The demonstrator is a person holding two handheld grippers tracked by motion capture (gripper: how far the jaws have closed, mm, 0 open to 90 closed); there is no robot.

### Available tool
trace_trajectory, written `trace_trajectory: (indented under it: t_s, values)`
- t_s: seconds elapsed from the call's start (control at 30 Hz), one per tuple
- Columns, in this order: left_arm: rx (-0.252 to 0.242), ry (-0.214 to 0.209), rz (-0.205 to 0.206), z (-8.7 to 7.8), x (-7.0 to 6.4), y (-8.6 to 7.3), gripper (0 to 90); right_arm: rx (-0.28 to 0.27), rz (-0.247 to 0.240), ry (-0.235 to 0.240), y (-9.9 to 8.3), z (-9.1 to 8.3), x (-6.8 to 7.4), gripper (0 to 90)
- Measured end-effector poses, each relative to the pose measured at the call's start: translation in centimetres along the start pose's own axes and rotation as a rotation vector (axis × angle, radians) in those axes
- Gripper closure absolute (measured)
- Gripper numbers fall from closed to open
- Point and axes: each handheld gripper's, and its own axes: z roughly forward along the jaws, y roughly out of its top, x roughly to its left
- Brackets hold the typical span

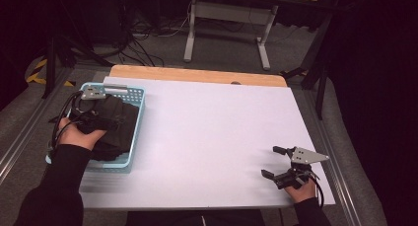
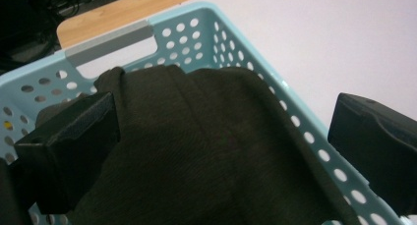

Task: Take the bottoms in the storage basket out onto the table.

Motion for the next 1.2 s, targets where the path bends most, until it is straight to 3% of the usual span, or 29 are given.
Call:
trace_trajectory:
  t_s: [0.67,0.9,1.2]
  values:
    - [0.168,0.005,-0.048,1.3,2.6,-1.9,0.2,0.003,-0.003,0.005,0.0,0.0,0.1,0.0]
    - [0.213,0.001,-0.068,1.9,2.9,-2.2,0.5,0.004,-0.005,0.012,0.0,0.1,0.1,0.0]
    - [0.28,0.026,-0.097,2.3,3.2,-2.3,0.2,0.006,-0.002,0.015,0.0,0.1,0.1,0.0]
